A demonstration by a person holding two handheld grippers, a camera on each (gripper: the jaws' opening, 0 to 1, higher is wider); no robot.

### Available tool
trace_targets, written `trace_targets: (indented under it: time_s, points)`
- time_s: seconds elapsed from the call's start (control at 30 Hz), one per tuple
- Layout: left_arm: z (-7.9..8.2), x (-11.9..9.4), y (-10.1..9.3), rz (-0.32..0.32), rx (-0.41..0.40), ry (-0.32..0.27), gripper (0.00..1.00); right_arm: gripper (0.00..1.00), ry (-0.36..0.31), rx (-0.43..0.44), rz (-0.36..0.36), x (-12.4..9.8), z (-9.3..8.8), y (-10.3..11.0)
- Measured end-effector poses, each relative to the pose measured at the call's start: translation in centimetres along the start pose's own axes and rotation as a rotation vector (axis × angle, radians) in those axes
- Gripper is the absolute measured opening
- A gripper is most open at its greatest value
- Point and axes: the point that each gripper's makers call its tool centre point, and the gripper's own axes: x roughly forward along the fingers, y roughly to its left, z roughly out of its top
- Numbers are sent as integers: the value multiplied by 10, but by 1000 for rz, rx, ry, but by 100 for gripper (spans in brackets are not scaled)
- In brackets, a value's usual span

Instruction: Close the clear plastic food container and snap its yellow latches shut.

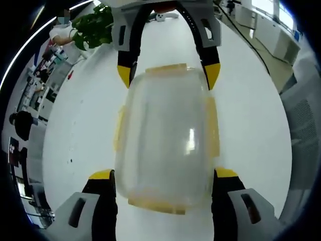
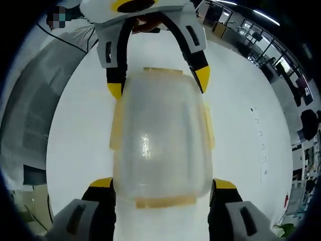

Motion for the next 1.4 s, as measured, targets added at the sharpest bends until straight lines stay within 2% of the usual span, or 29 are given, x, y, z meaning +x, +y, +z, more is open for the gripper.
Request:
trace_targets:
  time_s: [0.6, 1.4]
  points:
    - [-8, -6, -11, 2, 1, 0, 75, 76, -4, 4, -2, 2, 9, 12]
    - [-52, -26, -19, 10, -12, 20, 76, 76, -15, -11, 9, 16, 53, 24]
